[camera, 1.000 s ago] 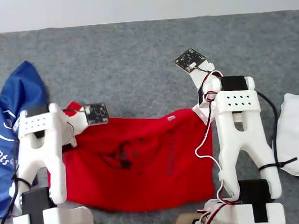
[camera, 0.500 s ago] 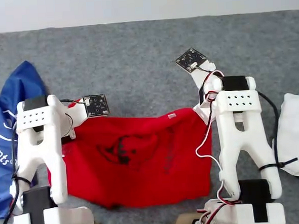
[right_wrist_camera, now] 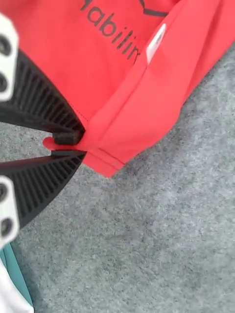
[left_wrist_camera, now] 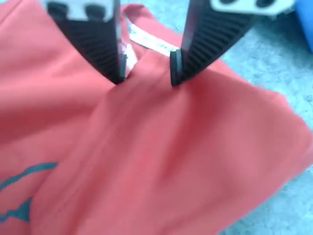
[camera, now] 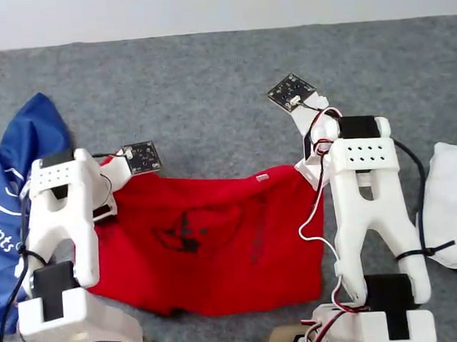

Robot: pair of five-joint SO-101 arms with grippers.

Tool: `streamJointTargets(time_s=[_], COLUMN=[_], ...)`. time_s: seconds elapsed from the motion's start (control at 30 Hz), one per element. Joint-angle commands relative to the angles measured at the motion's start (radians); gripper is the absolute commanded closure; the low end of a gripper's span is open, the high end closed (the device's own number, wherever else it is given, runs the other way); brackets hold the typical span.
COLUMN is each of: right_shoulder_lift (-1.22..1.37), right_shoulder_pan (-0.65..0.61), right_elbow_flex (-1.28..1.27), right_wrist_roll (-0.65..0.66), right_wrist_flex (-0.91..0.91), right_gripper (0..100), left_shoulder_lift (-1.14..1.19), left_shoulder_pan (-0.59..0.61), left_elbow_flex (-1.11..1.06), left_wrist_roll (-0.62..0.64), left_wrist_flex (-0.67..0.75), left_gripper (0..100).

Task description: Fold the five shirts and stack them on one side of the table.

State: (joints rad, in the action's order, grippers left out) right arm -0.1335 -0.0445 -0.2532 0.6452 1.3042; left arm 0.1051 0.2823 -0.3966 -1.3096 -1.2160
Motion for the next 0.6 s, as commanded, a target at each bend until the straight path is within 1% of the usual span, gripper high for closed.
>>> streamJointTargets(time_s=[0.0, 0.17, 0.3, 0.47, 0.57], right_shoulder_lift=[-0.007, -0.007, -0.007, -0.007, -0.007], right_shoulder_pan=[0.008, 0.008, 0.008, 0.008, 0.008], right_elbow_flex=[0.011, 0.011, 0.011, 0.011, 0.011], right_wrist_roll=[0.011, 0.011, 0.009, 0.009, 0.009], right_wrist_flex=[-0.001, -0.001, 0.002, 0.004, 0.002], right_gripper=[98.6, 98.6, 98.6, 98.6, 98.6], left_shoulder_lift=[-0.006, 0.005, 0.069, 0.098, 0.094], left_shoulder_pan=[0.003, 0.006, 0.014, 0.014, 0.009], left_elbow_flex=[0.039, 0.033, 0.042, 0.062, 0.062], left_wrist_roll=[0.012, 0.011, 0.011, 0.014, 0.012], left_wrist_flex=[0.005, 0.043, 0.075, 0.074, 0.074], left_gripper=[84, 84, 84, 84, 91])
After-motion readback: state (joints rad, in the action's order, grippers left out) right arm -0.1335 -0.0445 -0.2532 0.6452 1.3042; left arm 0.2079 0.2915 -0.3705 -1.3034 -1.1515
